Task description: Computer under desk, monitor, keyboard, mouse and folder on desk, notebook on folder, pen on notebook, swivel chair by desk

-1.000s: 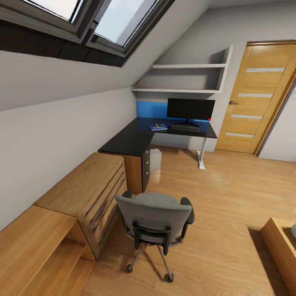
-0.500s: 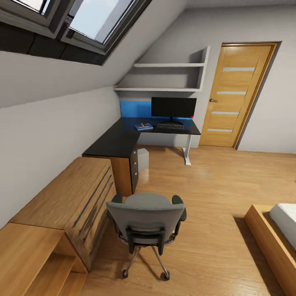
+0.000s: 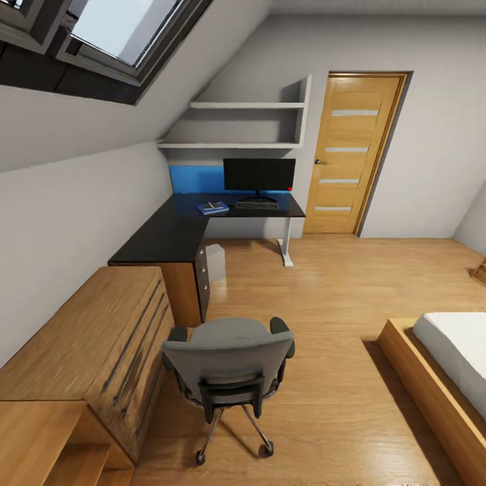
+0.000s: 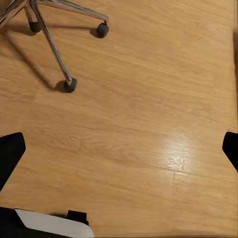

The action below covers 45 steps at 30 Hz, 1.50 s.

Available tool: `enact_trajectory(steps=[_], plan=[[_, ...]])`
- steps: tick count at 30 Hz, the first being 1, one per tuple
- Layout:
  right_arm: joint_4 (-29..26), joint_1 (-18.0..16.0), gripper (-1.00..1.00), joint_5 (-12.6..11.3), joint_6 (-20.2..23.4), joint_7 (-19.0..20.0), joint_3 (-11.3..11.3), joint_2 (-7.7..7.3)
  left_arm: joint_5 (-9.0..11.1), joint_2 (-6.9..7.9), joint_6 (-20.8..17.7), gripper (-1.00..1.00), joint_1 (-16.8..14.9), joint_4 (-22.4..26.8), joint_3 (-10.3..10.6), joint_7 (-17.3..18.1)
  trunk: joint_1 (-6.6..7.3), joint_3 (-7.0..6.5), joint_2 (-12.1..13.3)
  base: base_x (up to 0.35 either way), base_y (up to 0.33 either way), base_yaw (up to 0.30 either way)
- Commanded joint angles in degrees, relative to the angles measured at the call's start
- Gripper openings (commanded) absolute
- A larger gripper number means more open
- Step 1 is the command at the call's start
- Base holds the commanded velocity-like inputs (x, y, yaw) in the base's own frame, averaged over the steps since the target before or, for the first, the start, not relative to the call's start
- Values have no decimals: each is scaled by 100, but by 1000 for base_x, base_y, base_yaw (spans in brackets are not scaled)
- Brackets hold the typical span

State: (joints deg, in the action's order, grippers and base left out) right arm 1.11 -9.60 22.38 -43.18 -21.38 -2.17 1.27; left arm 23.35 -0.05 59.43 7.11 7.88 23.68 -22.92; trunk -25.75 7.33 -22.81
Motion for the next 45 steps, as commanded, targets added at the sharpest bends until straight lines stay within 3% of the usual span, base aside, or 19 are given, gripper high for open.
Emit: enact_trajectory(steps=[1,24,45], plan=[[12,-7,100,39,-4,-59,-20,2,38,3,7,100,1,12,49,-28,-4,11,-11,17,100,-144],[12,-7,100,31,-5,-59,1,14,36,-3,7,100,1,12,49,-28,-4,12,-11,2,165,-19],[12,-7,100,30,-6,-59,7,13,32,-3,7,100,1,12,49,-21,-4,12,-11,-37,45,0]])
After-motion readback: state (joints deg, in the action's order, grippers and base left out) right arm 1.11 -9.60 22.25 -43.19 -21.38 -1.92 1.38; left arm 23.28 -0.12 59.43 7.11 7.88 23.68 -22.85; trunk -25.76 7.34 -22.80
